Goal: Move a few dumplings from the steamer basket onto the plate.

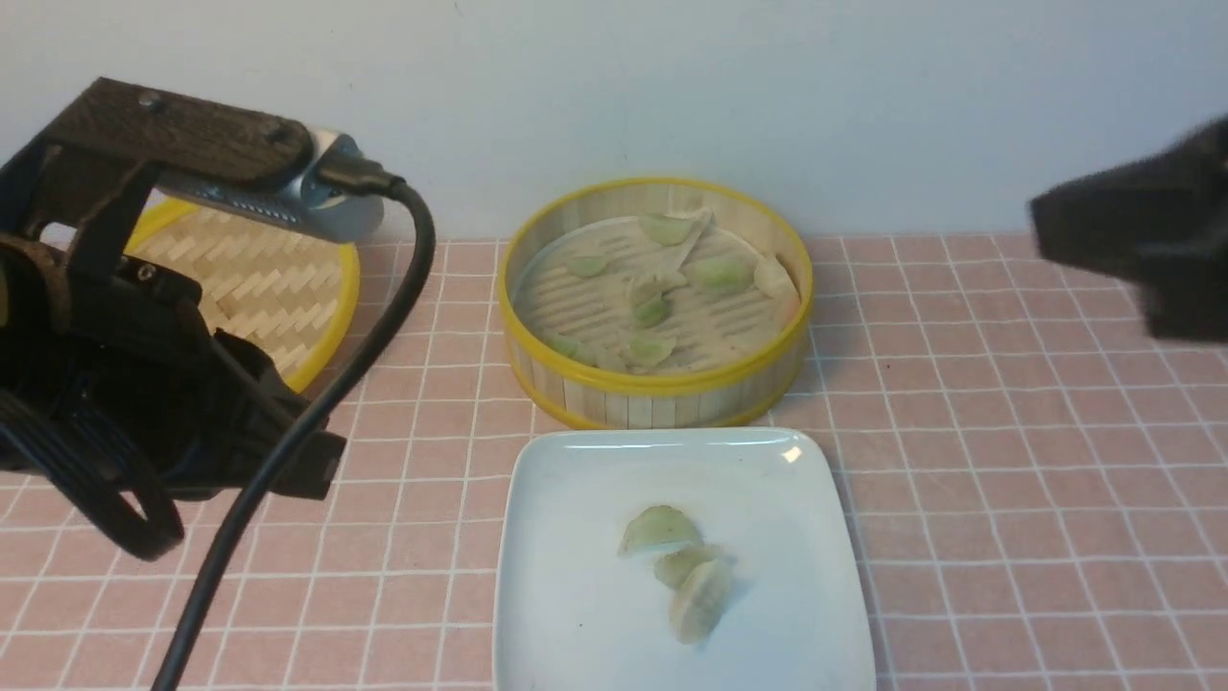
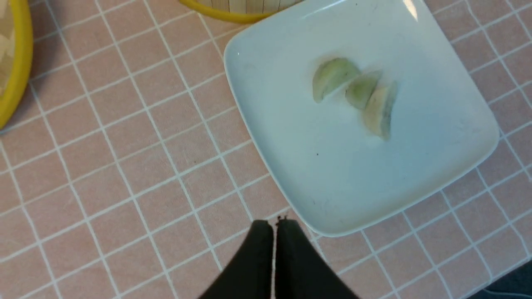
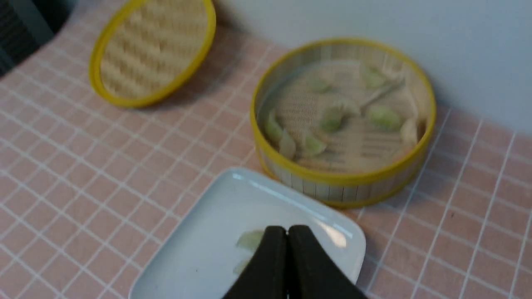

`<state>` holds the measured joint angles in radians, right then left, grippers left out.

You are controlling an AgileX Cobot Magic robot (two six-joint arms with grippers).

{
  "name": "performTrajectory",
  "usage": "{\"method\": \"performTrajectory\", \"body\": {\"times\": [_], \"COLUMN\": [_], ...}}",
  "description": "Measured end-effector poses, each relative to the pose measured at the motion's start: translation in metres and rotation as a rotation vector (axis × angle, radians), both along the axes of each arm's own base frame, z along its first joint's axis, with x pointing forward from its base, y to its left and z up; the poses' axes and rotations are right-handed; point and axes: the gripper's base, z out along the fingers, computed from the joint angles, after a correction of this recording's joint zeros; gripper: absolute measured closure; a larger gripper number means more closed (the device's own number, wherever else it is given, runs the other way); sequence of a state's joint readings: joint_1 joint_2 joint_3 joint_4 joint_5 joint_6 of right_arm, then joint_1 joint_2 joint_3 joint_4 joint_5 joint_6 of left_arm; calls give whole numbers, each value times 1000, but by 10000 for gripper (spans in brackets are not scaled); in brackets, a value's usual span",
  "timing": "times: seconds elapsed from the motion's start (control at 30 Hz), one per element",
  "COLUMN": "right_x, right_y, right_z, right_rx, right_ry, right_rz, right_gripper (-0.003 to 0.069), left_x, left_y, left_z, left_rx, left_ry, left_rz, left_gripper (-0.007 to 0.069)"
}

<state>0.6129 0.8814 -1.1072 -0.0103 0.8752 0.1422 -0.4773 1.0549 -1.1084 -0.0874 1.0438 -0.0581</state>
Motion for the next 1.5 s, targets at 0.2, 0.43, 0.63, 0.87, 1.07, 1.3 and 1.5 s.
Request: {"method": "performTrajectory", "body": {"times": [0.2, 0.43, 0.63, 0.87, 1.07, 1.3, 1.5], "right_x": [-70, -119, -121, -120, -120, -120, -120], "right_y": [-52, -89, -95, -96, -96, -96, -96], "right_z": [-50, -92, -94, -95, -95, -95, -95], "right_rx": [226, 445, 435, 422, 412, 411, 409], "right_ry": [-331, -567, -621, -625, -633, -633, -634], "right_rz": [-20, -58, -92, -101, -103, -102, -103], "right_gripper": [672, 672, 672, 672, 672, 671, 671], "left_x": [3, 9, 8, -28, -89, -131, -144], "left_y": [-2, -4, -4, 16, 49, 70, 77], "left_z": [3, 8, 11, 37, 48, 44, 45], "left_rx": [-25, -68, -86, -140, -276, -341, -362], "left_ry": [-47, -120, -142, -285, -544, -662, -701], "left_rz": [5, 12, 13, 15, 27, 29, 29], "left_gripper": [631, 631, 631, 631, 631, 631, 631]}}
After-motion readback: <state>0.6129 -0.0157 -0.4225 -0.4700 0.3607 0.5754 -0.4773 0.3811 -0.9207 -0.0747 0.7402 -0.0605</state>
